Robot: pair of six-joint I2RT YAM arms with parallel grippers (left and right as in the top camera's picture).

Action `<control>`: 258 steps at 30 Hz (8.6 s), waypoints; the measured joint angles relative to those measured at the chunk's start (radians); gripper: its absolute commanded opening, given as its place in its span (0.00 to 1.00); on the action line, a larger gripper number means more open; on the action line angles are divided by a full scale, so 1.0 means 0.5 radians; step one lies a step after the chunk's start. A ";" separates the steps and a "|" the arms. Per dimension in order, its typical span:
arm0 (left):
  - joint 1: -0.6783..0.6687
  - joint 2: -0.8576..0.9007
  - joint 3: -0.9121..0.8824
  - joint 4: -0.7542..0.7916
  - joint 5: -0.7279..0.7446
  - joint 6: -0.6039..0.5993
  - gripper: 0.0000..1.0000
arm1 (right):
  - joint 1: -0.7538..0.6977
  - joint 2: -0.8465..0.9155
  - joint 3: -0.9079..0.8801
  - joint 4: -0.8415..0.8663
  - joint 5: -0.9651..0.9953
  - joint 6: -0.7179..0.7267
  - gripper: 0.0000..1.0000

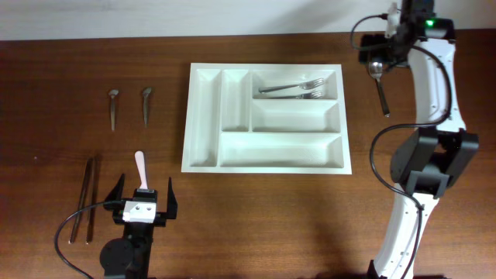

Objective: Pack container
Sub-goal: 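Move the right gripper over the left silver spoon, then lower the right gripper and grasp the spoon handle, then lift the spoon and carry it over the tray's second compartment, then lower the spoon into the compartment and open the right gripper, then move the right gripper over the remaining silver spoon, then lower the right gripper and close it on the spoon handle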

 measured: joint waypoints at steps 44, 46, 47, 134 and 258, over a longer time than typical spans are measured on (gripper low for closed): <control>0.000 0.000 0.000 0.000 0.000 0.000 0.99 | -0.163 0.509 0.000 -0.111 0.050 -0.525 0.99; 0.000 0.000 0.000 0.000 0.000 0.000 0.99 | -0.163 0.509 0.000 -0.077 0.050 -0.525 0.99; 0.000 0.000 0.000 0.000 0.000 0.000 0.99 | -0.163 0.510 0.000 -0.057 0.050 -0.526 0.99; 0.000 0.000 0.000 0.000 0.000 0.000 0.99 | 0.266 0.533 1.492 -1.181 -0.118 2.650 0.04; 0.000 0.000 0.000 0.000 0.000 0.000 0.99 | -0.650 0.504 0.776 -0.568 -0.239 -0.707 0.99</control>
